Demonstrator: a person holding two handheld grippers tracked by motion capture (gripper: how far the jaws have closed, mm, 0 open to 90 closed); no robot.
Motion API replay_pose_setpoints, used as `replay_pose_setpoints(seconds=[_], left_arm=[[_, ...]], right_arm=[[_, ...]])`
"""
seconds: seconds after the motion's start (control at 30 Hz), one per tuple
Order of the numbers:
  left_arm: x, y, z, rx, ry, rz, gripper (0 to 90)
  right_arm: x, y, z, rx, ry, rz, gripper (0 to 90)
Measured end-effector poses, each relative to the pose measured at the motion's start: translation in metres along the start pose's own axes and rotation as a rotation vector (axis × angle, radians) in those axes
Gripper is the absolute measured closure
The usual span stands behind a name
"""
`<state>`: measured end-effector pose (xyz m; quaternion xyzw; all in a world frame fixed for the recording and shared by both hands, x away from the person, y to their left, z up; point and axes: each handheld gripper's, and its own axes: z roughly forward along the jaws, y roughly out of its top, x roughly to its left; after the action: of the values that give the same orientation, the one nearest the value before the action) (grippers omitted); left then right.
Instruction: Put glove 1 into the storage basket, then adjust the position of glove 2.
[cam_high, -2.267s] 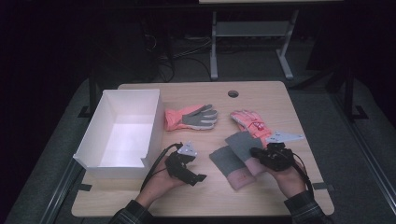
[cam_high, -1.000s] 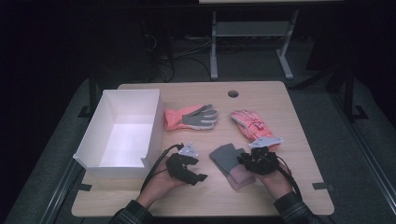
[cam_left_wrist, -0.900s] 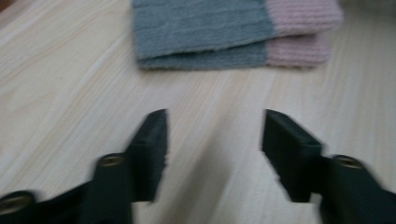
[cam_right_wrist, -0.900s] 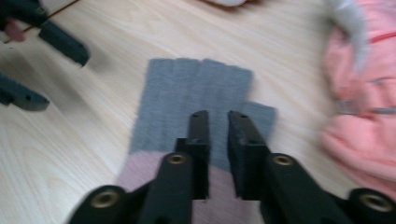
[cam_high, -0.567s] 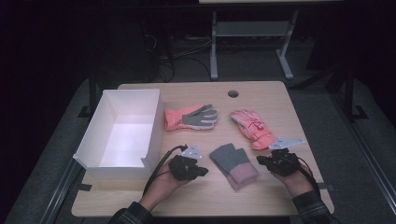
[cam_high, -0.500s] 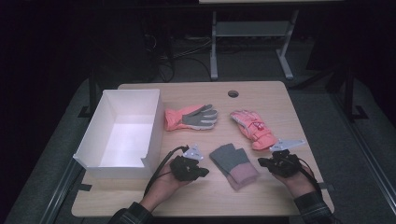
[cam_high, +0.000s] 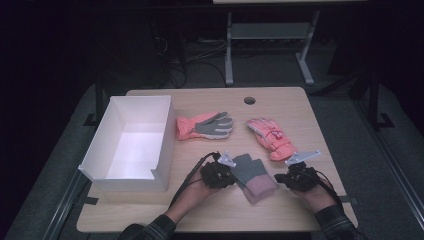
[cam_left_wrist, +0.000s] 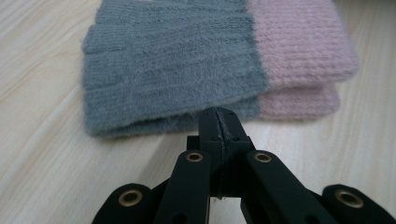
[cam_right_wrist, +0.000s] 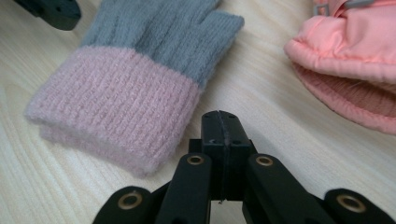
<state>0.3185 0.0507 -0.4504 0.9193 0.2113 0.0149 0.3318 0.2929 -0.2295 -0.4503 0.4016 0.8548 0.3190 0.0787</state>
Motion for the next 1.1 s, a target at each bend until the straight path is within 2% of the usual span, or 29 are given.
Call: replay_pose_setpoints(seconds=[0.03,0.1,0.47,0.67,0.77,0.83,0.87,0.93,0.97,1.03,1.07,1.1], left_arm=[[0.0,0.001,0.002,-0.003,0.003,-0.009,89.6],[0.001,0.002,0.004,0.011,0.003,0.005,89.6],[0.004,0.003,0.005,0.015,0.014,-0.002,89.6],[0.01,0.001,0.001,0.022,0.019,-0.017,89.6],[0.014,-0.002,-0.001,0.021,0.021,-0.037,89.6],[0.017,-0.004,-0.004,0.031,0.028,-0.028,89.6],[0.018,-0.005,-0.005,0.03,0.029,-0.037,89.6],[0.021,-0.007,-0.009,0.032,0.034,-0.043,89.6],[0.022,-0.008,-0.01,0.029,0.033,-0.049,89.6],[0.023,-0.01,-0.013,0.03,0.034,-0.054,89.6],[0.023,-0.011,-0.013,0.015,0.036,-0.072,89.6],[0.024,-0.012,-0.014,0.006,0.034,-0.086,89.6]], right_arm=[[0.0,0.0,0.0,0.0,0.0,0.0,90.0],[0.002,0.0,0.001,0.008,0.001,-0.005,90.0],[0.008,-0.001,0.006,0.029,0.027,-0.03,90.0],[0.014,0.0,0.007,0.036,0.06,-0.054,90.0],[0.022,0.002,0.009,0.039,0.082,-0.077,90.0],[0.028,0.003,0.011,0.041,0.097,-0.09,90.0],[0.034,0.004,0.013,0.041,0.11,-0.105,90.0],[0.037,0.005,0.014,0.043,0.117,-0.116,90.0],[0.044,0.006,0.017,0.039,0.129,-0.135,90.0],[0.048,0.007,0.018,0.039,0.134,-0.143,90.0],[0.056,0.009,0.02,0.037,0.145,-0.165,90.0],[0.056,0.009,0.02,0.037,0.145,-0.165,90.0]])
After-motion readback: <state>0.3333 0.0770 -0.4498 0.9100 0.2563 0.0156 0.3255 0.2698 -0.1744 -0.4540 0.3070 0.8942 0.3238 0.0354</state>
